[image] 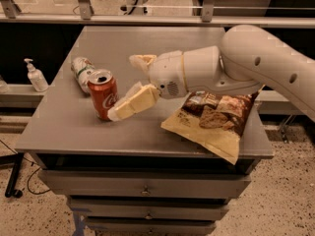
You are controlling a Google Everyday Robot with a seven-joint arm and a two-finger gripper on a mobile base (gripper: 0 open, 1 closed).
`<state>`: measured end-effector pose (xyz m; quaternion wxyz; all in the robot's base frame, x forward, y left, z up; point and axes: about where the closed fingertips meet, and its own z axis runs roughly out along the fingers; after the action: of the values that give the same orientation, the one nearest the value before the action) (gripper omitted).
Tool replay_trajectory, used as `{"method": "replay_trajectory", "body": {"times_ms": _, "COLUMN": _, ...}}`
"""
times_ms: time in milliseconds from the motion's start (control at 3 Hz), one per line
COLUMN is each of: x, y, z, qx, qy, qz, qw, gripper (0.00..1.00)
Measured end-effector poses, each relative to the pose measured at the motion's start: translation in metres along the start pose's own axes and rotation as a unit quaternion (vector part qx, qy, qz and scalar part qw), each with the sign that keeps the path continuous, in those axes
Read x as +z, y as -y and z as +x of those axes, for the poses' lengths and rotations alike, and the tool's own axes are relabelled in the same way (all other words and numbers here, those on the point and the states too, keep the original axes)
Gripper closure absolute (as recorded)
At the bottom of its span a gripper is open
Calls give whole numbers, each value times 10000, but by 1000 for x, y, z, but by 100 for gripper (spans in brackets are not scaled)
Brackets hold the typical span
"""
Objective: Pick coke can
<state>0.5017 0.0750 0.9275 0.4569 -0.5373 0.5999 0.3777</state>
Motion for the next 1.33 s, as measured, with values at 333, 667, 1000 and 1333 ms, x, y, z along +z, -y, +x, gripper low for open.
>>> {"method": "replay_trajectory", "body": {"times_ms": 333, "x": 19, "y": 10, "z": 10, "qx": 41, "qy": 260, "qz": 8, "qw": 9997, "gripper": 0}}
{"method": "replay_trajectory", "body": {"times_ms": 667, "x": 34, "y": 12, "z": 13, "qx": 48, "qy": 443, "qz": 0, "qw": 9990, "gripper": 18}}
{"method": "replay_trajectory", "body": {"times_ms": 1000, "x": 44, "y": 10, "z": 15, "qx": 114, "qy": 599, "qz": 43, "qw": 9981, "gripper": 41}}
{"method": "replay_trajectory", "body": {"times_ms": 1333, "x": 55, "y": 5, "z": 16, "qx": 246, "qy": 782, "qz": 110, "qw": 9966, "gripper": 65}}
